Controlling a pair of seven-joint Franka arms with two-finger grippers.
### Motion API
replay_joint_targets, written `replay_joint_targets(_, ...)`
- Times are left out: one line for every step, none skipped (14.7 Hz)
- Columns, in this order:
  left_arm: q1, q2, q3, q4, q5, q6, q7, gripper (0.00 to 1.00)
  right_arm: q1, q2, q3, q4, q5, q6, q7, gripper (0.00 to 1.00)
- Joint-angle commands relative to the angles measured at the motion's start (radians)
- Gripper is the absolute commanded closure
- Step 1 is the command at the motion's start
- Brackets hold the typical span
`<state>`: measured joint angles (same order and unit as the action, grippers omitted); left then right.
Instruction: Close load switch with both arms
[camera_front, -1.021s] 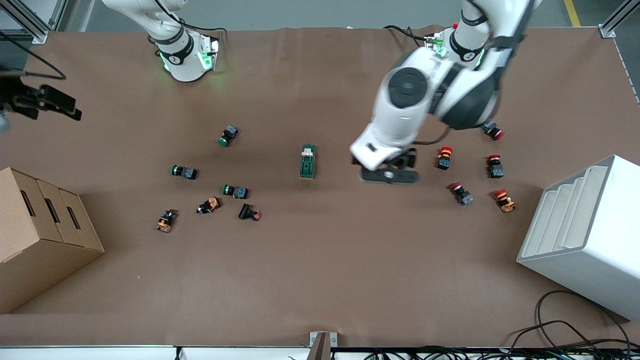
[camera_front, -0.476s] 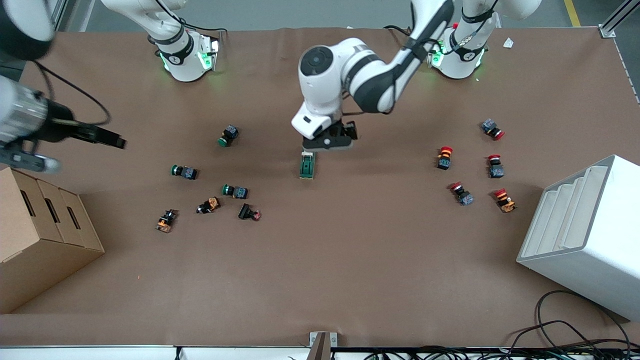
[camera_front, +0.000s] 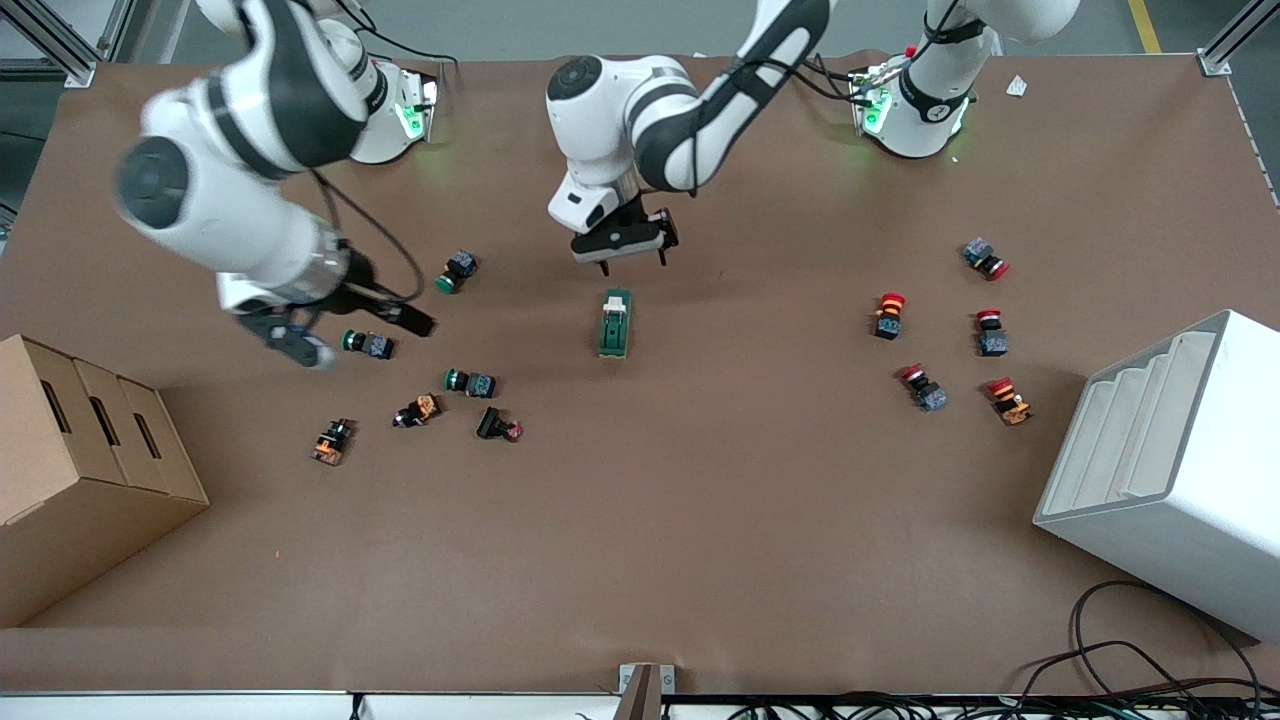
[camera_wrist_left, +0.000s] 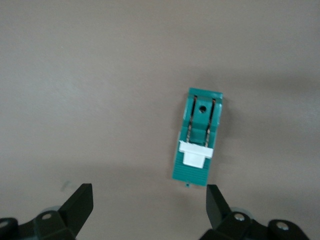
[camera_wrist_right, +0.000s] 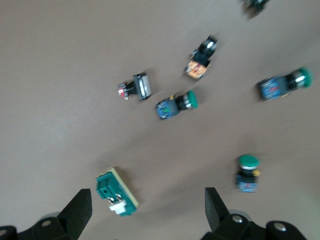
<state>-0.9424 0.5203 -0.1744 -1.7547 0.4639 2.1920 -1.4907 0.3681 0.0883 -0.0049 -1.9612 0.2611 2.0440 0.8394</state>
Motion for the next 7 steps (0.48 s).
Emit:
replay_joint_targets(-0.042,0.000,0.001,-0.090,0.163,0.081,-0.185,0.00,0.050,0.030,-0.010,-0.077,0.058,0.134,0.076,0.00)
replay_joint_targets(-0.055,0.007,0.000,-0.107,0.235,0.090,-0.247,0.00,0.067,0.059,-0.010,-0.077,0.061,0.172,0.110,0.00)
replay_joint_targets(-0.073,0.029,0.000,-0.114,0.321,0.104,-0.310,0.00,0.098,0.089,-0.009,-0.079,0.061,0.214,0.145,0.00)
replay_joint_targets(-0.093,0.046,0.000,-0.115,0.428,0.106,-0.374,0.00,0.127,0.122,-0.009,-0.079,0.061,0.260,0.182,0.00)
replay_joint_targets(-0.098,0.070,0.000,-0.112,0.526,0.107,-0.475,0.00,0.153,0.154,-0.009,-0.079,0.061,0.306,0.222,0.00)
replay_joint_targets(-0.102,0.090,-0.002,-0.108,0.600,0.109,-0.576,0.00,0.194,0.187,-0.009,-0.079,0.061,0.355,0.263,0.00)
replay_joint_targets(-0.116,0.107,-0.007,-0.108,0.681,0.113,-0.676,0.00,0.222,0.215,-0.009,-0.079,0.063,0.395,0.297,0.00)
